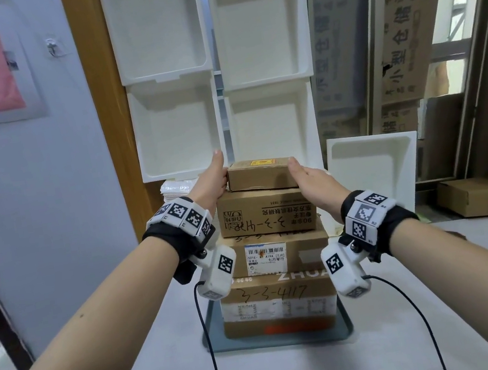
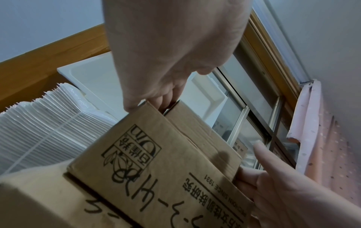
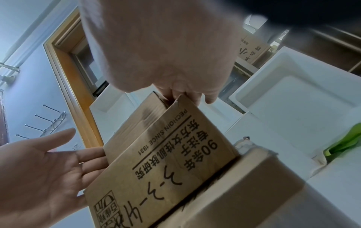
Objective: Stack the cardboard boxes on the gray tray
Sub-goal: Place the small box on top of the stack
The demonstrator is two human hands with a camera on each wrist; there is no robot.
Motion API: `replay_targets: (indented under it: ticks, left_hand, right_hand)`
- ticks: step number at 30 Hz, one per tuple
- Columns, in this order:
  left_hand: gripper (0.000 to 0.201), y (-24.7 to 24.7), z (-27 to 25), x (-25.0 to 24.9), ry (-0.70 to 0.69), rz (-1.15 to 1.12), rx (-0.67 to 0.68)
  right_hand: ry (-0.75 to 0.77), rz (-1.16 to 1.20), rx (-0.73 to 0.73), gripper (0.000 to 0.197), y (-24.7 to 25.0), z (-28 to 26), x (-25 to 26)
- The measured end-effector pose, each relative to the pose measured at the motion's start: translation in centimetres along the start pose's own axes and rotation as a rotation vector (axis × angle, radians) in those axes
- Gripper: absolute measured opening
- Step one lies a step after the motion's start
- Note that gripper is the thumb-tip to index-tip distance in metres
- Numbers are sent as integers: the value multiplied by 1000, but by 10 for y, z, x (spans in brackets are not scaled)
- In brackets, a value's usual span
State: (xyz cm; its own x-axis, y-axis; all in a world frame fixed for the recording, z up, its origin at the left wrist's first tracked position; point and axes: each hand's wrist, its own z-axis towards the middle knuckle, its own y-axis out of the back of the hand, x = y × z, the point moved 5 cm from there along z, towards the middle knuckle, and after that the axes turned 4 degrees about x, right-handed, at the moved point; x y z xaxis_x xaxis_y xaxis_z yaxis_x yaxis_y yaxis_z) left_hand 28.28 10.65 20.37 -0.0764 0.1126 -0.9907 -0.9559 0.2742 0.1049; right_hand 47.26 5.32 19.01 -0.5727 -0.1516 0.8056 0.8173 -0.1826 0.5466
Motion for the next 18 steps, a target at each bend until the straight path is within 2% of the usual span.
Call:
replay_targets:
  ticks: [18]
  left_hand:
    - [82,-7,-13,-4,-3,59,9]
  right_hand:
    - [-27,-93,32,77,0,3,-3]
